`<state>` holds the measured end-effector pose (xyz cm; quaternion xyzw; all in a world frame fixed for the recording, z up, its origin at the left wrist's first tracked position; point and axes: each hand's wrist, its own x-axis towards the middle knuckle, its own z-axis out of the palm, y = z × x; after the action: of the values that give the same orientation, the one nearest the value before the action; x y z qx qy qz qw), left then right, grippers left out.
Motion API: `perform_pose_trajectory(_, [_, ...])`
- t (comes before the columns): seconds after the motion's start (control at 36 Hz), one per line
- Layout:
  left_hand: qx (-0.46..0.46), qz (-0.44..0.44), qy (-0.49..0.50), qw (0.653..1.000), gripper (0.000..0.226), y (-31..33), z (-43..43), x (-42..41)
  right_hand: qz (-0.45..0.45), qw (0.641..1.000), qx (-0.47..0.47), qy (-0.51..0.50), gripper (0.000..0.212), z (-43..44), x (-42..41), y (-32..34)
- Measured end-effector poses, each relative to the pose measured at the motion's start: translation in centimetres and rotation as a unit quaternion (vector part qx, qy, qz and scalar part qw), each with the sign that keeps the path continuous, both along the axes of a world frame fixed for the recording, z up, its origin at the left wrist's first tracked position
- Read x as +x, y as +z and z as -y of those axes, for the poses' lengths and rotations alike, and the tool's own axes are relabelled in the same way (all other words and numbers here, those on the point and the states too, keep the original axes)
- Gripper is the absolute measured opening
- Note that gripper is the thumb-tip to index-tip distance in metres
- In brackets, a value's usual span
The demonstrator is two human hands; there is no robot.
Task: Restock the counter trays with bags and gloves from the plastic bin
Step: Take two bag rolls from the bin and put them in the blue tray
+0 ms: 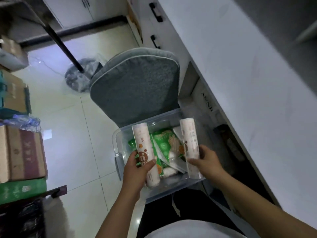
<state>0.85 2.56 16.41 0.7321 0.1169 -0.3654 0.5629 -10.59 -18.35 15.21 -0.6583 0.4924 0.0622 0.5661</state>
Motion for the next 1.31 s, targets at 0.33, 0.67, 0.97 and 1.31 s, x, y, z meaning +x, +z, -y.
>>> perform_pose_trajectory(0.33, [-0.085,-0.016,-0.189,0.978,0.050,4.8,6.9,-1.1,0.106,0.978,-0.021,-0.178,0.049,-1.2,-12.9,11.9])
perform_pose_trajectory(0.67, [-0.174,-0.017,-0.408,0.896,0.051,8.0,15.8,-7.5,0.087,0.915,-0.098,-0.381,0.054,-4.0,-23.4,15.4])
perform_pose_trajectory(0.97, [-0.208,0.027,-0.409,0.888,0.078,12.6,13.0,-16.5,0.155,0.888,-0.184,-0.392,0.056,-5.5,-30.4,16.5])
perform_pose_trajectory(1.31, [-0.206,0.019,-0.473,0.856,0.080,11.9,7.2,-35.5,0.183,0.856,-0.196,-0.443,0.064,-15.4,-51.6,16.8])
